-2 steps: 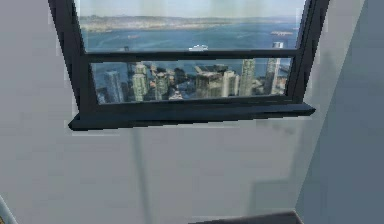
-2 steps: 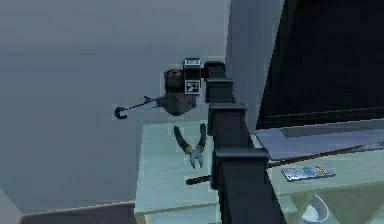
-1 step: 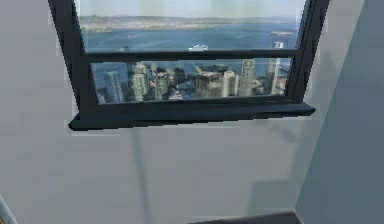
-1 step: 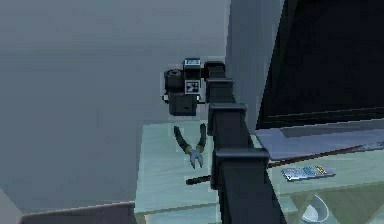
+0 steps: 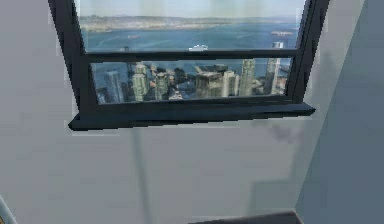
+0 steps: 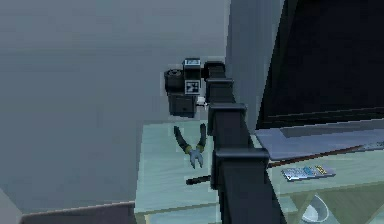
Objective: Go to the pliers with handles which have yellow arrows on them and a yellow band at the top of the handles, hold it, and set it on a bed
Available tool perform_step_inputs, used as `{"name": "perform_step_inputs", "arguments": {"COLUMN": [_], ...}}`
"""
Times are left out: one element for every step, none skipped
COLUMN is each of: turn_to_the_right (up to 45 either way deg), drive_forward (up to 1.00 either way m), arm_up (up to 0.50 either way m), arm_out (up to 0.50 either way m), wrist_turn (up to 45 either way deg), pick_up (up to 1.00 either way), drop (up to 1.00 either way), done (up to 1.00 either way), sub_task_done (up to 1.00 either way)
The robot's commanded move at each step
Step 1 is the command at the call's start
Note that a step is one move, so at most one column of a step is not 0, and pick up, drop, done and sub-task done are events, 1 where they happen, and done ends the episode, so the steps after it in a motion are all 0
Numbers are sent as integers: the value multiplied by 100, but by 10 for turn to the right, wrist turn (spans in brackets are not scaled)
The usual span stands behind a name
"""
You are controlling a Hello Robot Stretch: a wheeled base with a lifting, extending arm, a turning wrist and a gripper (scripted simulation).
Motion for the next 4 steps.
{"name": "perform_step_inputs", "arguments": {"turn_to_the_right": [0,0,0,0], "drive_forward": [0,0,0,0], "arm_up": [-30,0,10,22], "arm_out": [0,0,0,0], "wrist_turn": [0,0,0,0], "pick_up": [0,100,0,0], "drop": [0,0,0,0], "done": [0,0,0,0], "sub_task_done": [0,0,0,0]}}
